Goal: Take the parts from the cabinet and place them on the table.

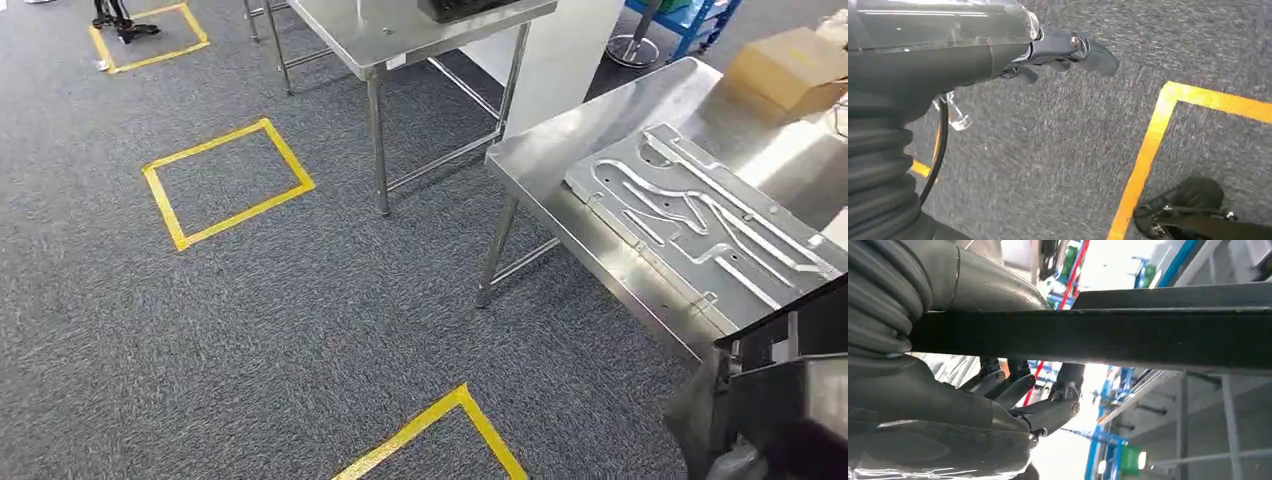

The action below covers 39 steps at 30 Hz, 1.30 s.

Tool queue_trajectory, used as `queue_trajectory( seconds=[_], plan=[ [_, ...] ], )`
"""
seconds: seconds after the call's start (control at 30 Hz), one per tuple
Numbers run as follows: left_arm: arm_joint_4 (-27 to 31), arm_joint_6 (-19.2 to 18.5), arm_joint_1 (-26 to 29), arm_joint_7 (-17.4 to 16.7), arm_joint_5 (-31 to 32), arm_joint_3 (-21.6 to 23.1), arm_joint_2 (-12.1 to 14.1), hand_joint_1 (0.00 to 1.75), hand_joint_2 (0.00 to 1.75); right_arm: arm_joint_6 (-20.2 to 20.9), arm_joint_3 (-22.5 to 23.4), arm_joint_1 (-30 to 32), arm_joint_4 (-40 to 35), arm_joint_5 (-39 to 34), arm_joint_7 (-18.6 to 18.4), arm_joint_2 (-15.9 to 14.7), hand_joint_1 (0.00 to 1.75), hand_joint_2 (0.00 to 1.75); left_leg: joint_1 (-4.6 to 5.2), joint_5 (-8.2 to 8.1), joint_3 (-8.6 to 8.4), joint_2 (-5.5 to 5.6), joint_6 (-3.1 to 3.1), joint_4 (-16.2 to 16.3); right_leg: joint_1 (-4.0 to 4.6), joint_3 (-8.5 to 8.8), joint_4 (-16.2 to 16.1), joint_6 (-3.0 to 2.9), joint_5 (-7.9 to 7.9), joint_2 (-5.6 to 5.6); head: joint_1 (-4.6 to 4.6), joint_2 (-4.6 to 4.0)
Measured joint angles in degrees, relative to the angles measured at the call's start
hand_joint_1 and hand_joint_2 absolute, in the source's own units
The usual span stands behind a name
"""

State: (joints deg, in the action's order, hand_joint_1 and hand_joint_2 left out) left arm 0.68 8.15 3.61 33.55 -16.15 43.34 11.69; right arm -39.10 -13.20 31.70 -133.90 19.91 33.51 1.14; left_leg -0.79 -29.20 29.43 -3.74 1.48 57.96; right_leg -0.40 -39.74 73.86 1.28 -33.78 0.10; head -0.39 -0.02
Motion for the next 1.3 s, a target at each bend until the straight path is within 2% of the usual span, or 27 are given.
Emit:
queue_trajectory(
  seconds=[0.07,0.1,0.13,0.23,0.27,0.3,0.33,0.37,0.43,0.47,0.5,0.57,0.6,0.63,0.67,0.73,0.77,0.83,0.87,0.93,0.97,1.0,1.07,1.1,1.13,1.27,1.3],
  plan=[
    [0.00,0.11,-0.17,0.15,0.00,0.11,-0.07,0.00,1.75,0.00,0.24,0.19,0.00,-0.37,0.02,0.00,1.75,1.75,0.01,-0.40,-0.50,-1.34,-0.23,-0.03,0.19,5.92,-10.84,-0.47,5.20,-1.78,0.00,0.02],
    [0.00,0.09,-0.15,0.26,0.00,0.24,-0.11,0.00,1.75,0.00,0.26,0.25,0.00,-0.46,0.02,0.00,1.75,1.75,0.09,-0.59,-0.89,-1.79,-0.50,-0.05,0.64,7.98,-14.91,-0.97,5.42,-5.28,0.02,0.02],
    [0.00,-0.04,-0.12,0.35,0.00,0.41,-0.15,0.00,1.75,0.00,0.26,0.23,0.00,-0.48,0.02,0.00,1.75,1.75,0.46,-0.95,-1.04,-2.27,-0.95,0.11,1.13,8.09,-15.30,-1.27,5.24,-5.57,-0.08,0.00],
    [0.00,-0.13,-0.33,0.44,0.02,0.57,-0.24,0.00,1.75,0.00,0.37,0.45,-0.02,-0.46,0.07,0.02,1.75,1.75,0.45,-0.99,-1.76,-4.17,-1.47,-0.29,1.37,7.55,-15.24,-1.84,5.44,-3.17,-0.09,0.02],
    [0.00,-0.13,-0.51,0.46,0.04,0.70,-0.26,0.00,1.75,0.00,0.44,0.49,-0.02,-0.39,0.07,0.04,1.75,1.75,0.50,-1.40,-1.89,-4.27,-1.92,-0.12,0.64,8.04,-16.06,-2.41,5.93,-2.30,-0.02,0.02],
    [0.00,-0.15,-0.55,0.48,0.13,0.87,-0.31,0.00,1.75,0.00,0.52,0.59,-0.04,-0.33,0.09,0.04,1.75,1.75,0.20,-2.50,-1.53,-0.51,-2.19,1.23,0.51,8.13,-16.37,-2.78,6.17,-1.82,-0.24,0.00],
    [0.00,-0.15,-0.53,0.52,0.17,0.90,-0.37,0.00,1.75,0.00,0.55,0.45,-0.04,-0.31,0.07,0.04,1.75,1.75,0.05,-4.52,-0.20,1.75,-2.18,4.25,0.44,8.06,-16.37,-3.15,6.26,-1.29,-0.40,0.02],
    [0.00,-0.22,-0.33,0.39,0.20,0.94,-0.37,0.00,1.75,0.00,0.55,0.47,-0.02,-0.31,0.02,0.13,1.75,1.75,0.02,-6.85,1.92,2.86,-2.26,8.76,0.43,8.01,-16.34,-3.20,6.28,-0.54,-0.43,0.00],
    [0.00,-0.42,0.07,0.39,0.44,1.09,-0.41,0.00,1.75,0.00,0.59,0.52,-0.02,-0.31,-0.02,0.17,1.75,1.75,0.02,-9.68,6.17,3.26,-2.49,17.00,0.52,7.96,-16.27,-3.27,6.30,1.18,-0.44,0.00],
    [0.00,-0.48,0.09,0.39,0.52,1.24,-0.46,0.00,1.75,0.00,0.61,0.56,-0.02,-0.31,-0.07,0.22,1.75,1.75,0.02,-8.89,7.05,3.26,-2.52,18.05,0.51,8.02,-16.17,-3.27,6.30,2.07,-0.39,0.00],
    [0.00,-0.50,0.07,0.39,0.52,1.36,-0.50,0.00,1.75,0.00,0.63,0.59,-0.02,-0.31,-0.07,0.24,1.75,1.75,0.00,-6.79,6.53,3.27,-2.50,16.04,0.50,8.11,-16.05,-3.24,6.25,2.90,-0.42,0.00],
    [0.00,-0.55,0.01,0.39,0.52,1.38,-0.50,0.00,1.75,0.00,0.66,0.67,-0.02,-0.31,-0.07,0.33,1.75,1.75,-0.12,-0.80,2.67,4.23,-2.38,6.37,0.35,8.26,-15.62,-2.91,6.03,4.57,-0.39,0.00],
    [0.00,-0.59,0.05,0.39,0.52,1.38,-0.50,0.00,1.75,0.00,0.68,0.74,-0.02,-0.31,-0.07,0.33,1.75,1.75,-0.38,0.70,1.02,6.94,-2.35,1.93,0.27,8.07,-15.25,-2.63,5.84,5.23,-0.46,0.00],
    [0.00,-0.70,0.04,0.37,0.52,1.40,-0.52,0.00,1.75,0.00,0.72,0.77,-0.02,-0.33,-0.04,0.33,1.75,1.75,-0.21,-0.04,0.87,8.77,-2.35,1.43,0.47,7.72,-14.74,-2.29,5.66,5.90,-0.42,0.00],
    [0.00,-0.81,0.03,0.42,0.55,1.42,-0.52,0.00,1.75,0.00,0.72,0.93,-0.02,-0.33,-0.04,0.33,1.75,1.75,-0.14,0.21,1.01,7.59,-1.86,1.31,0.40,7.42,-14.72,-1.95,5.82,6.46,-0.44,0.02],
    [0.00,-0.87,-0.05,0.42,0.55,1.49,-0.50,0.00,1.75,0.00,0.87,1.23,-0.04,-0.33,0.02,0.35,1.75,1.75,0.26,0.30,0.71,6.62,-1.28,1.31,0.16,7.16,-15.18,-1.20,6.19,7.50,-0.39,0.02],
    [0.00,-0.81,-0.20,0.44,0.52,1.53,-0.50,0.00,1.75,0.00,1.11,1.39,-0.11,-0.33,0.04,0.35,1.75,1.75,-0.10,0.76,0.73,5.83,-0.61,0.65,0.17,7.04,-15.04,-0.81,6.26,8.20,-0.35,0.00],
    [0.00,-0.81,-0.32,0.55,0.50,1.68,-0.39,0.00,1.75,0.00,1.46,1.52,-0.20,-0.35,0.28,0.35,1.75,1.75,-0.15,1.10,0.63,4.45,0.13,0.19,0.46,5.67,-11.84,-0.39,3.57,2.43,0.13,0.00],
    [0.00,-0.81,-0.14,0.63,0.50,1.75,-0.37,0.00,1.75,0.00,1.53,1.49,-0.20,-0.46,0.44,0.35,1.75,1.75,-0.07,1.12,0.76,3.71,0.20,0.17,0.38,3.73,-7.87,-0.10,1.14,1.03,0.20,0.00],
    [0.00,-0.61,0.20,0.83,0.50,1.84,-0.37,0.00,1.75,0.00,1.64,1.59,-0.17,-0.57,0.57,0.35,1.75,1.75,0.02,1.05,0.97,1.87,0.24,0.23,0.02,-0.76,1.34,0.29,-2.75,0.28,0.17,0.00],
    [0.00,-0.39,0.25,0.94,0.52,1.94,-0.37,0.00,1.75,0.00,1.66,1.63,-0.17,-0.63,0.59,0.35,1.75,1.75,0.04,0.99,0.99,1.02,0.23,0.24,-0.07,-1.55,2.93,0.42,-2.66,0.18,0.15,0.00],
    [0.00,-0.20,0.20,0.96,0.55,2.01,-0.39,0.00,1.75,0.00,1.68,1.67,-0.17,-0.63,0.59,0.35,1.75,1.75,0.04,0.89,0.94,0.31,0.17,0.24,-0.12,-0.78,1.56,0.48,-1.25,0.07,0.17,0.00],
    [0.00,0.11,0.03,0.96,0.55,2.23,-0.46,0.00,1.75,0.00,1.70,1.71,-0.17,-0.61,0.61,0.37,1.75,1.75,0.04,0.59,0.49,-0.93,-0.06,0.21,-0.05,4.15,-7.23,0.21,3.40,-0.81,0.20,0.02],
    [0.00,0.15,-0.01,0.96,0.55,2.36,-0.50,0.00,1.75,0.00,1.70,1.71,-0.17,-0.57,0.61,0.39,1.75,1.75,0.06,0.41,0.14,-1.52,-0.33,0.19,0.25,7.59,-13.15,-0.30,5.55,-3.18,0.19,0.02],
    [0.00,0.28,0.00,0.96,0.55,2.38,-0.54,0.00,1.75,0.00,1.70,1.62,-0.17,-0.52,0.61,0.39,1.75,1.75,0.34,0.10,-0.21,-2.06,-0.70,0.32,0.95,8.84,-15.69,-1.03,4.80,-5.96,0.13,0.00],
    [0.00,0.61,-0.24,1.05,0.55,2.49,-0.63,0.00,1.75,0.00,1.81,1.89,-0.26,-0.50,0.61,0.50,1.75,1.75,0.42,-0.08,-1.29,-4.49,-1.83,-0.31,1.08,8.42,-16.18,-1.94,5.44,-2.81,0.22,0.02],
    [0.00,0.66,-0.34,1.07,0.55,2.51,-0.66,0.00,1.75,0.00,1.84,2.05,-0.33,-0.46,0.61,0.55,1.75,1.75,0.10,-0.73,-1.14,-2.89,-2.19,0.25,0.25,8.95,-16.85,-2.33,6.03,-2.21,0.07,0.02]
  ],
)
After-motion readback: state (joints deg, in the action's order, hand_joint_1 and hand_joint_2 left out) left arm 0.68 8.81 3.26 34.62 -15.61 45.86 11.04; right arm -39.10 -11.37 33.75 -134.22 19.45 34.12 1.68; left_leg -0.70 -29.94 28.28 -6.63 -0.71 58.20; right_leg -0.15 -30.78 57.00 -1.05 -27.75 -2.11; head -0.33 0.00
